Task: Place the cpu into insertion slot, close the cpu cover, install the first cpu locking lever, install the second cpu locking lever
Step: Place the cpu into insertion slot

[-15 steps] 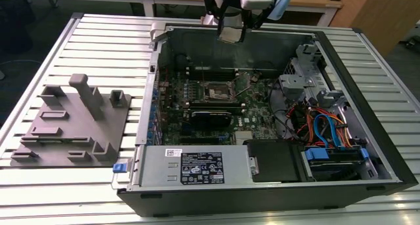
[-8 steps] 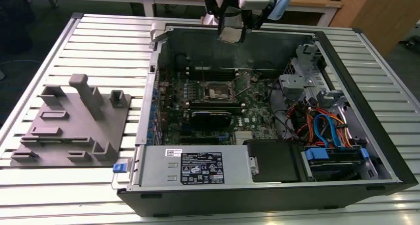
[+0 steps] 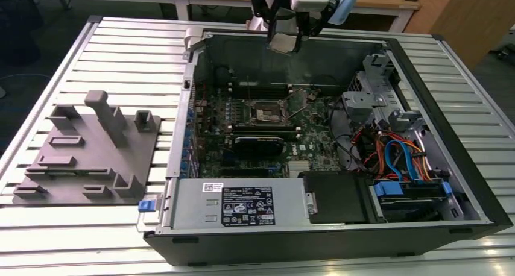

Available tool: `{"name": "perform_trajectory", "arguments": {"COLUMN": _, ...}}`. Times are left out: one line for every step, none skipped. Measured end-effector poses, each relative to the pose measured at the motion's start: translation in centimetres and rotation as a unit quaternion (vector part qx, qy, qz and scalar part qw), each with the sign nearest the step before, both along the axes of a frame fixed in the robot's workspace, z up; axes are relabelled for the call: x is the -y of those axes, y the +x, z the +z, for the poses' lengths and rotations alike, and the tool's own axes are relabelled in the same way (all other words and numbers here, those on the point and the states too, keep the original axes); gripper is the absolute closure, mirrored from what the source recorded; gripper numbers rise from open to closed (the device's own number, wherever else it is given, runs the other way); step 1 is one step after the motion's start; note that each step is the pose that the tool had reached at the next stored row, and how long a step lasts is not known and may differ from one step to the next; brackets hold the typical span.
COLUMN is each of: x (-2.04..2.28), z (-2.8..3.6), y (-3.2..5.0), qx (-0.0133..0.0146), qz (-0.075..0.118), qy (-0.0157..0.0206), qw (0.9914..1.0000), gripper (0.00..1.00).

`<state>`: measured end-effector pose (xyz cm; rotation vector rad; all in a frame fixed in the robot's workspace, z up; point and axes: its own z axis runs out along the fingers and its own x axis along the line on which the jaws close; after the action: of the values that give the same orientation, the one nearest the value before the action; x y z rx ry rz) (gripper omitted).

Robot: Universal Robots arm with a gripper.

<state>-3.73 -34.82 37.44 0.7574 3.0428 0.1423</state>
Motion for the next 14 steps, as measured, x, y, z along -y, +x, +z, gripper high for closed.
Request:
{"name": "perform_trajectory", "arguments": {"x": 0.00, "z": 0.00, "y": 0.00, "qx": 0.0000, "qz": 0.000, "qy": 0.0000, "qw": 1.00000, "gripper": 0.46}}
{"name": "perform_trajectory", "arguments": {"x": 0.00, "z": 0.00, "y": 0.00, "qx": 0.0000, "qz": 0.000, "qy": 0.0000, "qw": 1.00000, "gripper": 0.46}}
{"name": "perform_trajectory", "arguments": {"x": 0.00, "z": 0.00, "y": 0.00, "qx": 0.0000, "qz": 0.000, "qy": 0.0000, "qw": 1.00000, "gripper": 0.46}}
{"name": "perform_trajectory", "arguments": {"x": 0.00, "z": 0.00, "y": 0.00, "qx": 0.0000, "qz": 0.000, "qy": 0.0000, "qw": 1.00000, "gripper": 0.46}}
{"name": "perform_trajectory", "arguments": {"x": 0.00, "z": 0.00, "y": 0.00, "qx": 0.0000, "qz": 0.000, "qy": 0.0000, "qw": 1.00000, "gripper": 0.46}}
{"name": "perform_trajectory", "arguments": {"x": 0.00, "z": 0.00, "y": 0.00, "qx": 0.0000, "qz": 0.000, "qy": 0.0000, "qw": 1.00000, "gripper": 0.46}}
{"name": "perform_trajectory", "arguments": {"x": 0.00, "z": 0.00, "y": 0.00, "qx": 0.0000, "qz": 0.000, "qy": 0.0000, "qw": 1.00000, "gripper": 0.46}}
{"name": "perform_trajectory", "arguments": {"x": 0.00, "z": 0.00, "y": 0.00, "qx": 0.0000, "qz": 0.000, "qy": 0.0000, "qw": 1.00000, "gripper": 0.46}}
{"name": "perform_trajectory", "arguments": {"x": 0.00, "z": 0.00, "y": 0.00, "qx": 0.0000, "qz": 0.000, "qy": 0.0000, "qw": 1.00000, "gripper": 0.46}}
{"name": "perform_trajectory", "arguments": {"x": 0.00, "z": 0.00, "y": 0.00, "qx": 0.0000, "qz": -0.001, "qy": 0.0000, "qw": 1.00000, "gripper": 0.46}}
{"name": "perform_trajectory", "arguments": {"x": 0.00, "z": 0.00, "y": 0.00, "qx": 0.0000, "qz": -0.003, "qy": 0.0000, "qw": 1.00000, "gripper": 0.46}}
{"name": "perform_trajectory", "arguments": {"x": 0.00, "z": 0.00, "y": 0.00, "qx": 0.0000, "qz": -0.005, "qy": 0.0000, "qw": 0.99999, "gripper": 0.46}}
{"name": "perform_trajectory", "arguments": {"x": 0.00, "z": 0.00, "y": 0.00, "qx": 0.0000, "qz": -0.008, "qy": 0.0000, "qw": 0.99997, "gripper": 0.46}}
{"name": "perform_trajectory", "arguments": {"x": 0.00, "z": -0.01, "y": 0.00, "qx": 0.0000, "qz": -0.011, "qy": 0.0000, "qw": 0.99994, "gripper": 0.46}}
